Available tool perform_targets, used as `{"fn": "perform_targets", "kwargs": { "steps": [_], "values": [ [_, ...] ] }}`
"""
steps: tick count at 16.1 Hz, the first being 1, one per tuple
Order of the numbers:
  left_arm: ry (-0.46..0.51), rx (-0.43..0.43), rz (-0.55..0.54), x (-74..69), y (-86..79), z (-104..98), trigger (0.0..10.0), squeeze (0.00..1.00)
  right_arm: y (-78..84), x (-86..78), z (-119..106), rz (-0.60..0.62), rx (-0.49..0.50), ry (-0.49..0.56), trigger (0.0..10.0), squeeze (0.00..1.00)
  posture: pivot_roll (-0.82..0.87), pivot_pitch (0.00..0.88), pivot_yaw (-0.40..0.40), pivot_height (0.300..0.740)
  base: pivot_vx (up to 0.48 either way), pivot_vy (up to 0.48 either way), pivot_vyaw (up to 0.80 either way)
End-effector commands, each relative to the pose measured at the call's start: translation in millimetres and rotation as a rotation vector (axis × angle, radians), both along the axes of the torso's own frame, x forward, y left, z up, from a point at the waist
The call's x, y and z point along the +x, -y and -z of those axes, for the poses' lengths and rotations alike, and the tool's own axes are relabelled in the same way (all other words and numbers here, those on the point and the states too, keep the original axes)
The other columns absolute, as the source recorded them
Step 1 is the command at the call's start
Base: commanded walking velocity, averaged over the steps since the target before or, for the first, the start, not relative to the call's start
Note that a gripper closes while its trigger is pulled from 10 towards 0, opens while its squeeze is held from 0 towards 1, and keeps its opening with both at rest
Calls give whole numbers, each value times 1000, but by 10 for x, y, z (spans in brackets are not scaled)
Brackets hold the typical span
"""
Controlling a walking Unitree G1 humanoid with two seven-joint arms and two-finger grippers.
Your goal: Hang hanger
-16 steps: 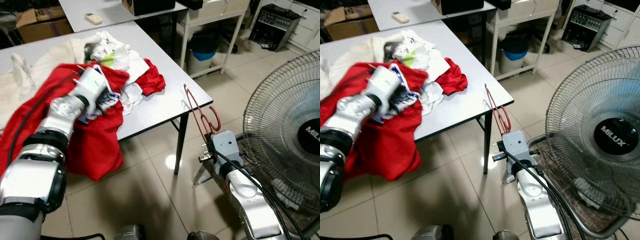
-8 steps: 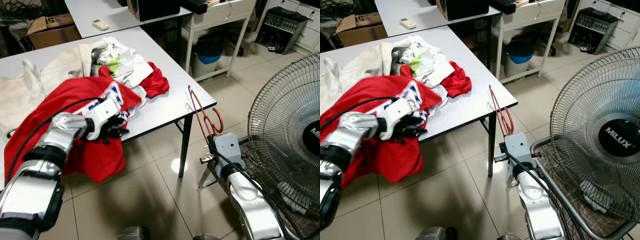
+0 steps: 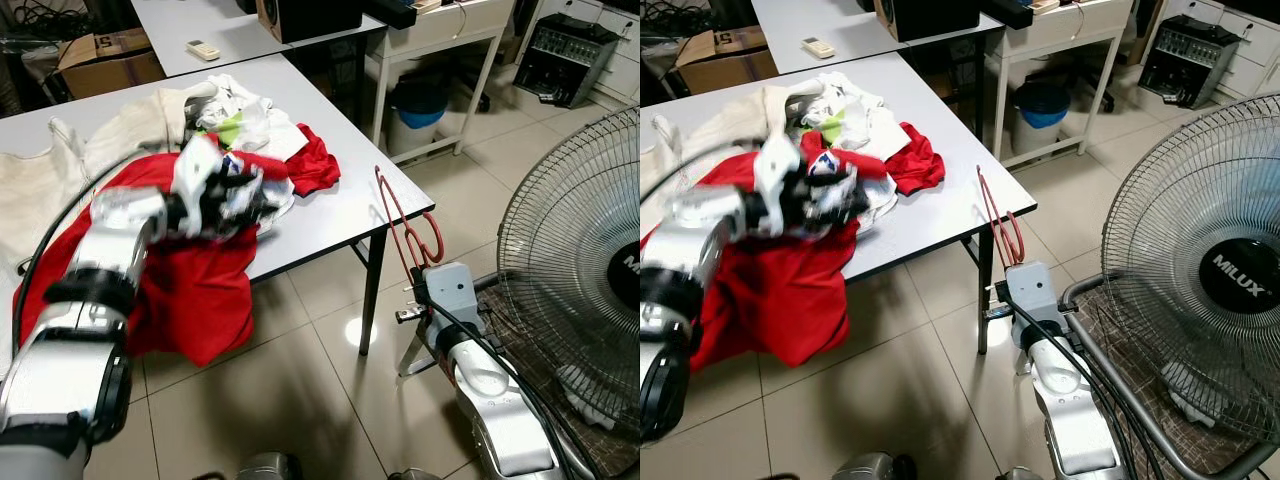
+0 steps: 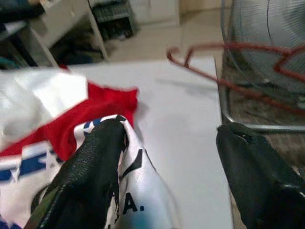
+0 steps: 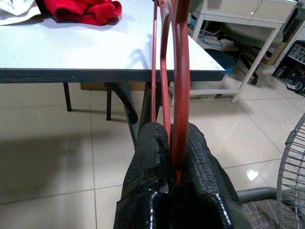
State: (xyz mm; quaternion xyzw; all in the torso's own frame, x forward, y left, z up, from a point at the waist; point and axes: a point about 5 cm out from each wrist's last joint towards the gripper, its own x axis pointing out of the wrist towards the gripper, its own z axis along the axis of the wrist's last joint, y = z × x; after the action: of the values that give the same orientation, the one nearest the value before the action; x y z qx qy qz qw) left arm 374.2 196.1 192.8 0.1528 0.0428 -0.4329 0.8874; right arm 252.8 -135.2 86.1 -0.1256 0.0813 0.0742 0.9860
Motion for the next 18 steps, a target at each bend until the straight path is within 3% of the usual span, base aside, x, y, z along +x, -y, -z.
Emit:
{"fn": "perform_targets", "kwargs": {
  "steps": [1, 3, 6, 9, 10, 11, 14, 16, 18],
  "values": [
    [0, 31, -1, 42, 71, -3, 10000, 1000, 1, -3, 4, 4, -1, 7, 10000, 0, 30, 27, 117, 740, 0, 0, 0],
    [-14, 65, 20, 68, 150, 11, 10000, 1000, 17, -9, 0, 8, -4, 8, 10000, 0, 21, 26, 121, 740, 0, 0, 0],
    [-107, 229, 196, -14, 216, 124, 10000, 1000, 58, -29, -3, 22, -13, 9, 10000, 0, 1, 19, 136, 740, 0, 0, 0],
    [-205, 311, 281, -75, 132, 147, 10000, 1000, 74, -66, 17, 31, -18, 2, 10000, 0, -2, 13, 136, 740, 0, 0, 0],
    [-213, 404, 276, -90, 63, 169, 10000, 1000, 66, -66, 21, 27, -20, 1, 10000, 0, 0, 10, 134, 740, 0, 0, 0],
    [-149, 497, 222, -64, 3, 152, 10000, 1000, 62, -63, 20, 25, -19, 2, 10000, 0, 5, 7, 127, 740, 0, 0, 0],
    [18, 268, 165, 28, 119, -123, 10000, 1000, 22, -27, 28, -4, -19, -2, 10000, 0, 23, 8, 105, 740, 0, 0, 0],
    [83, 211, 63, 125, 185, -219, 10000, 1000, 5, 4, 13, -14, -19, 2, 10000, 0, 27, 15, 95, 740, 0, 0, 0],
    [164, 262, -238, 302, 185, -236, 10000, 1000, 0, 45, -12, -19, -21, 7, 10000, 0, 25, 24, 90, 740, 0, 0, 0]
  ]
}}
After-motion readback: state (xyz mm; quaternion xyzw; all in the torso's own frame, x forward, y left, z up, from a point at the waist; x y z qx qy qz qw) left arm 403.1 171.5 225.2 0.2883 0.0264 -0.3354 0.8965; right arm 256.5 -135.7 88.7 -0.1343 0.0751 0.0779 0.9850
